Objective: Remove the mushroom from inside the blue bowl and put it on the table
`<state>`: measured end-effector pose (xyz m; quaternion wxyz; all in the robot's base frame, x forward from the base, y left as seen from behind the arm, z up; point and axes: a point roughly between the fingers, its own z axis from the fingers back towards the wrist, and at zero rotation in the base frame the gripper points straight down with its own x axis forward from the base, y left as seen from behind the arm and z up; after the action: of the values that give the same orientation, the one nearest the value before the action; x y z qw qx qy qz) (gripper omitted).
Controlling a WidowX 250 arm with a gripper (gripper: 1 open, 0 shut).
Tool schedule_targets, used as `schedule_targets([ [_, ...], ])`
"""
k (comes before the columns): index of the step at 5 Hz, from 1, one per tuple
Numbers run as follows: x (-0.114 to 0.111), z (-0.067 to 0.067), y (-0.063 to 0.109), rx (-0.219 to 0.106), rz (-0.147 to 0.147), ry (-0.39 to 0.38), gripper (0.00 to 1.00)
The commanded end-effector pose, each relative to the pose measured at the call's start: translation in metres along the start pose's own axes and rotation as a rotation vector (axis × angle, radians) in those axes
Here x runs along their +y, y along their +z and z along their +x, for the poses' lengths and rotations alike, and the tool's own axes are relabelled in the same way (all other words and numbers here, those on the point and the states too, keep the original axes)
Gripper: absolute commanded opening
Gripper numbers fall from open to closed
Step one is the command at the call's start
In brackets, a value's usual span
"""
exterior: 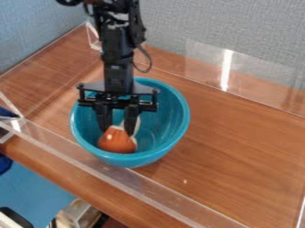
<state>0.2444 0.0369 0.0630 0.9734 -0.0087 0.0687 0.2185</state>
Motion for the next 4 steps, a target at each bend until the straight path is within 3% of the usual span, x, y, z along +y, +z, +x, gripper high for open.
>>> schedule_targets([
  [1,-0.0027,0.0028,0.0177,-0.071,-0.014,-0.052,0.00],
  [2,-0.0024,-0.0001,0.0164,-0.072,-0.008,-0.097,0.00],
  [4,-0.0124,0.0027,0.0128,-0.075,-0.006,-0.111,0.00],
])
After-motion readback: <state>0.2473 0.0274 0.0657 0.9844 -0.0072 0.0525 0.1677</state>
